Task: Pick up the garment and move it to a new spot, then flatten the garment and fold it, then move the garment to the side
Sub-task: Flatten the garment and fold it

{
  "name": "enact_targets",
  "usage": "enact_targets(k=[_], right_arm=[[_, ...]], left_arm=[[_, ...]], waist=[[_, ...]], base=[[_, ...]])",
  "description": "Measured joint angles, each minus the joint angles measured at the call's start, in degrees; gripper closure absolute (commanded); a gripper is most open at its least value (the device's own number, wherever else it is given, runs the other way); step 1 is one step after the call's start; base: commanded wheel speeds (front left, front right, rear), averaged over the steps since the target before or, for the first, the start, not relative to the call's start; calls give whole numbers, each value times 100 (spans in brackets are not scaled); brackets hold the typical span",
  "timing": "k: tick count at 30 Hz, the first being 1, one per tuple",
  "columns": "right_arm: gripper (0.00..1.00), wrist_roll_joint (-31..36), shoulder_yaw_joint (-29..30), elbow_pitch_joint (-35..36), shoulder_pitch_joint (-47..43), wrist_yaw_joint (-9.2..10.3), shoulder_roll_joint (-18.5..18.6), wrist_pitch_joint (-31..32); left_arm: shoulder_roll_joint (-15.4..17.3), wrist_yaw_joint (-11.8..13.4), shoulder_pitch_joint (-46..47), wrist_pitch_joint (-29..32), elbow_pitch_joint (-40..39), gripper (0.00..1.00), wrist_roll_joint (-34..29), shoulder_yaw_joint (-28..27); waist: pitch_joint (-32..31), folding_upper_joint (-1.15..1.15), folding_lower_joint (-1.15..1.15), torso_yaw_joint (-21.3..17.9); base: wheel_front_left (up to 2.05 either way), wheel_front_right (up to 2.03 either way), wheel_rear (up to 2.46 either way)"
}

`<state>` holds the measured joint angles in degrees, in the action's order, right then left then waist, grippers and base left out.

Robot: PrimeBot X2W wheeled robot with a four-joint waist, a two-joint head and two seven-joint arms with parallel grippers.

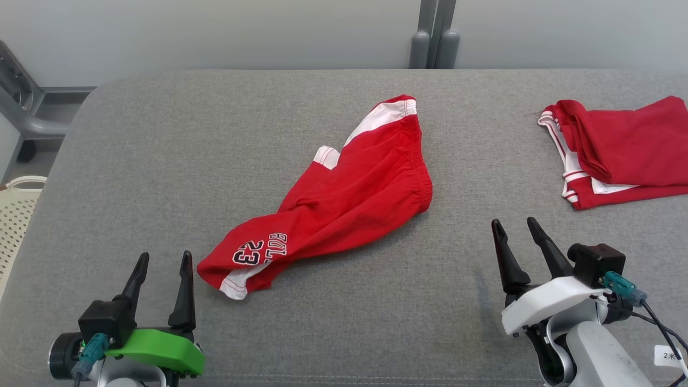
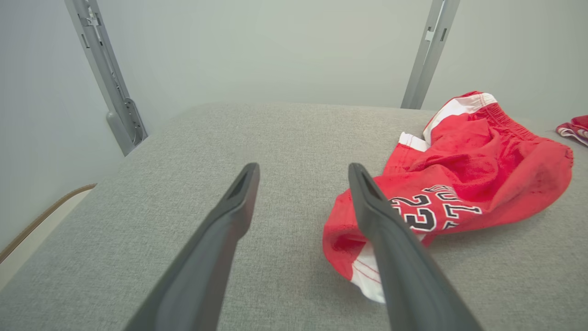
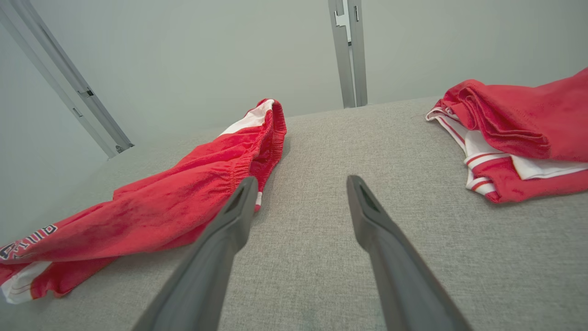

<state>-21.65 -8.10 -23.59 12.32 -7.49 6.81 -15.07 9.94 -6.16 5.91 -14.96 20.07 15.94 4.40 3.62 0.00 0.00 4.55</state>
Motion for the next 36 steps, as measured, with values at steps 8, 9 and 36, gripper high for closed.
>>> enact_targets(k=[8, 9, 36], right_arm=[[0, -81, -170, -227, 104, 0, 71, 0], [0, -104, -188, -255, 107, 0, 82, 0], [0, -984, -1804, -2707, 2007, 0, 434, 57]], left_arm=[[-458, 42, -309, 0, -708, 0, -424, -474], [-489, 41, -326, 1, -743, 0, -460, -506], [-699, -71, -283, 0, -938, 0, -639, -620]], waist=[[-23, 0, 0, 173], [-30, 0, 0, 191], [163, 0, 0, 877]], base=[[0, 0, 0], [0, 0, 0], [0, 0, 0]])
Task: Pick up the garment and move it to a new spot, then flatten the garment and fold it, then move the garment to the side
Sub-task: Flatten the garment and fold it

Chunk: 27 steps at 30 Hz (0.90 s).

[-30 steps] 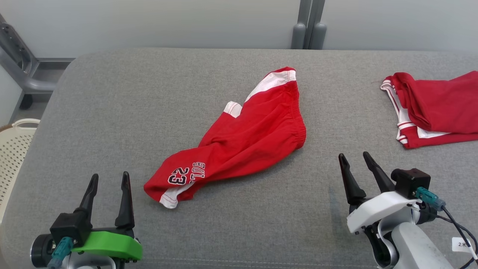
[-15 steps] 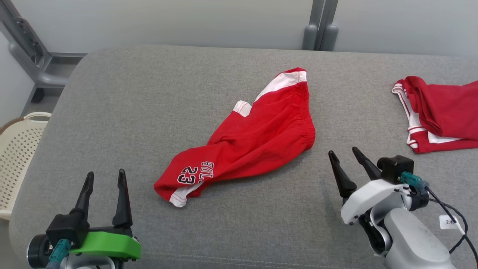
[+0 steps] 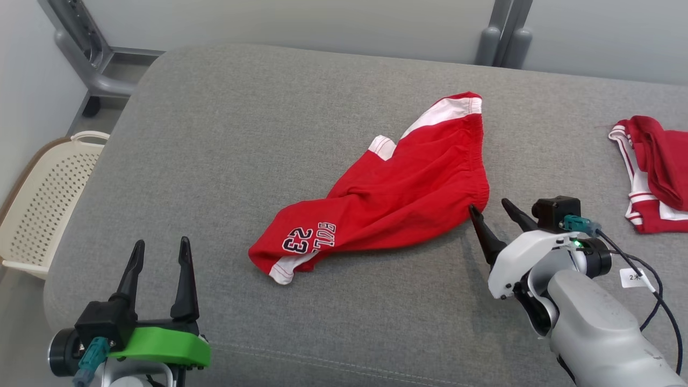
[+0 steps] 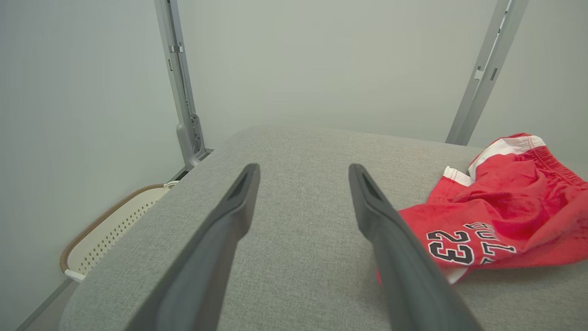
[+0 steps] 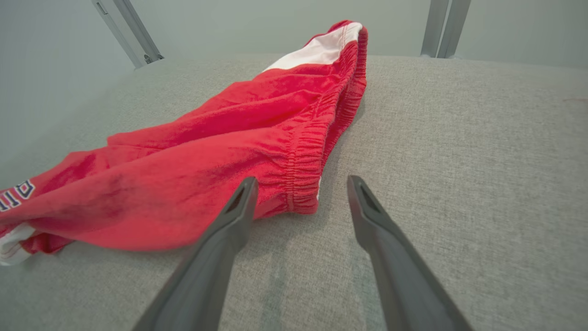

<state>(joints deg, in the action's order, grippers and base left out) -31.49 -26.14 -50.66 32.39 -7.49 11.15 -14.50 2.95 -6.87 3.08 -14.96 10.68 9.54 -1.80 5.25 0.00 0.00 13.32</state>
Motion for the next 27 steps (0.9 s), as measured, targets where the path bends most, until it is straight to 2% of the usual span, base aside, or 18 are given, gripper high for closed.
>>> enact_targets(k=[8, 9, 10, 11, 18, 22, 27], right_arm=[[0, -403, -350, -559, 407, 0, 176, 80], [14, -456, -407, -584, 449, 0, 181, 101], [69, -456, -407, -584, 449, 0, 181, 101], [100, -503, -469, -595, 483, 0, 183, 115], [100, -929, -871, -499, 527, 0, 237, 92], [100, -1246, -1103, -121, 302, -1, 289, 45], [100, -1603, -1365, 537, -7, 0, 528, 19]], left_arm=[[-1, 11, 102, 0, 27, 0, 156, 250], [-1, 18, 104, 0, 33, 0, 169, 278], [-1, 18, 104, 0, 33, 0, 169, 278], [-2, 26, 105, 1, 35, 0, 180, 292], [-2, 81, 104, 0, 94, 0, 201, 312], [-2, 81, 85, 1, 137, 0, 201, 311], [-4, 78, 11, 1, 165, 0, 190, 288]], waist=[[167, 0, 0, 344], [194, 0, 0, 383], [194, 0, 0, 383], [222, 0, 0, 419], [292, 0, 0, 512], [198, 0, 0, 423], [54, 0, 0, 192]], base=[[0, 0, 0], [0, 0, 0], [0, 0, 0], [0, 0, 0], [0, 0, 0], [0, 0, 0], [0, 0, 0]])
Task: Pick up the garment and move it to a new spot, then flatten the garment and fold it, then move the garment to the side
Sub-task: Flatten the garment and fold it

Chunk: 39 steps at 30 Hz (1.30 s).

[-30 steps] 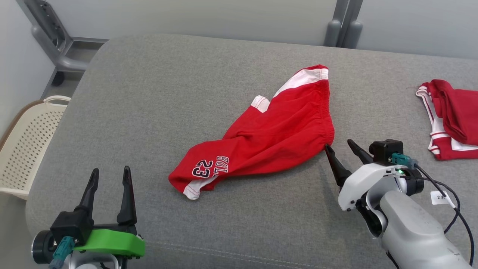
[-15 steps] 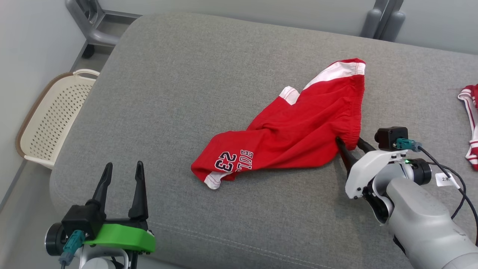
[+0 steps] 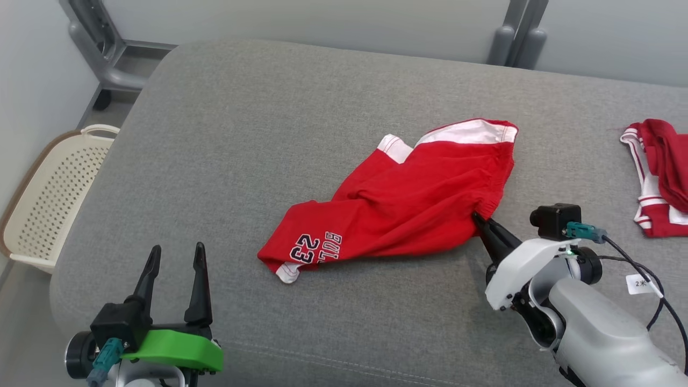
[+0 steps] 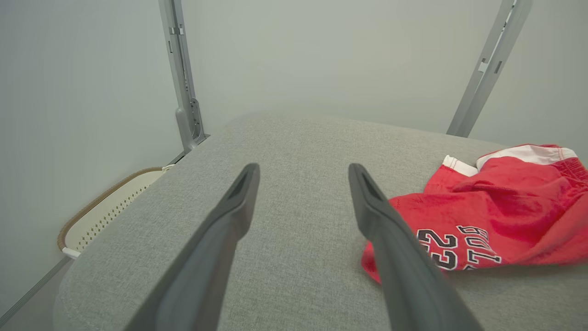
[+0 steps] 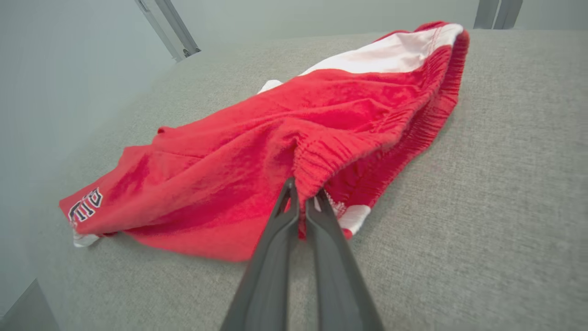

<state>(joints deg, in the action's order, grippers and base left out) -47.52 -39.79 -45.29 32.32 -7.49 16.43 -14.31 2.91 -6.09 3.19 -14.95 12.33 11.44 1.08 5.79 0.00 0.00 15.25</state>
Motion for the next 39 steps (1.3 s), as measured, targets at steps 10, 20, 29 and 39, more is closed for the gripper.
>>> enact_targets(k=[10, 20, 29, 39], right_arm=[[100, -829, -215, 1671, -724, 0, 564, 382], [100, -968, 114, 3050, -1687, 0, 1128, 1087], [100, -425, 760, 3627, -1844, 0, 1027, 1485], [100, 449, 1040, 2796, -634, 0, 516, 1673]], left_arm=[[-3, -5, -135, -1, 44, 0, -8, -64], [-3, -16, -191, -1, 11, 0, -8, -132], [-3, -29, -174, -1, 5, 0, -8, -126], [-3, -45, 2, -1, 2, 0, -25, -37]], waist=[[-246, 0, 0, -438], [-301, 0, 0, -672], [-190, 0, 0, -730], [6, 0, 0, -635]], base=[[0, 0, 0], [0, 0, 0], [0, 0, 0], [0, 0, 0]])
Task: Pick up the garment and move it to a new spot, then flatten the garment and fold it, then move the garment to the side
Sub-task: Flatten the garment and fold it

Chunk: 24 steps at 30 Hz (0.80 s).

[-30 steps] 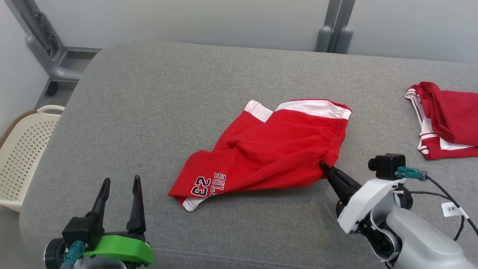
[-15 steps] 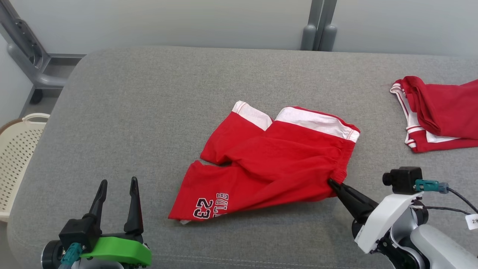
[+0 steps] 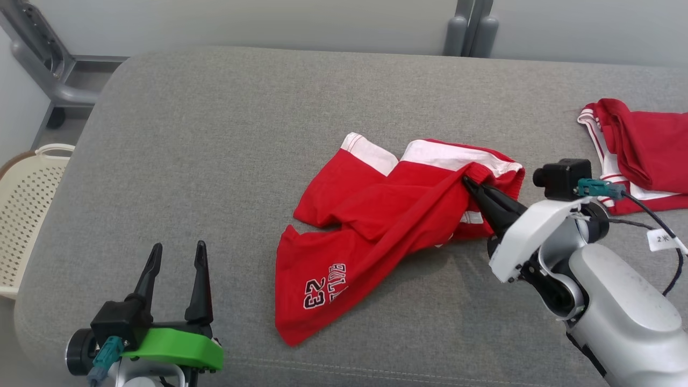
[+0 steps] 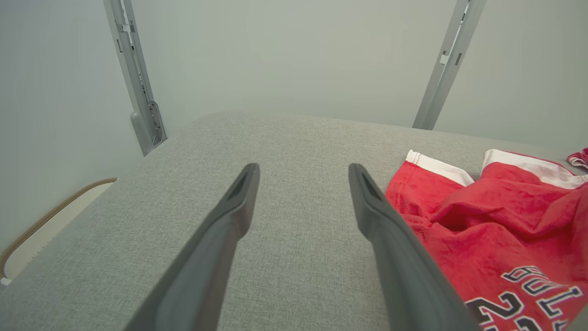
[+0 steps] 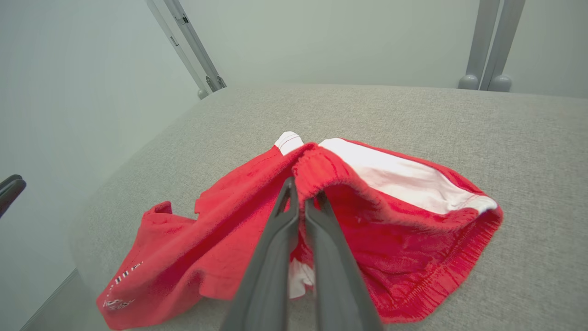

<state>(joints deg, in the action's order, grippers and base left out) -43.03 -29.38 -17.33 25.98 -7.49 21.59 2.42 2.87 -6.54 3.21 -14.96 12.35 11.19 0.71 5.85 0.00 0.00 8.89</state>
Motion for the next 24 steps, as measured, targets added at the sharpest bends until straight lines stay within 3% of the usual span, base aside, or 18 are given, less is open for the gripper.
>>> enact_targets(k=[8, 24], right_arm=[[100, 137, -259, -1562, 1075, 0, -385, -109], [100, 12, -633, -4205, 2160, -1, -654, -915]], left_arm=[[1, -3, 162, 0, 26, 0, 36, 191], [1, 49, 369, 0, 91, 0, 180, 604]], waist=[[217, 0, 0, 253], [474, 0, 0, 851]], base=[[0, 0, 0], [0, 0, 0]])
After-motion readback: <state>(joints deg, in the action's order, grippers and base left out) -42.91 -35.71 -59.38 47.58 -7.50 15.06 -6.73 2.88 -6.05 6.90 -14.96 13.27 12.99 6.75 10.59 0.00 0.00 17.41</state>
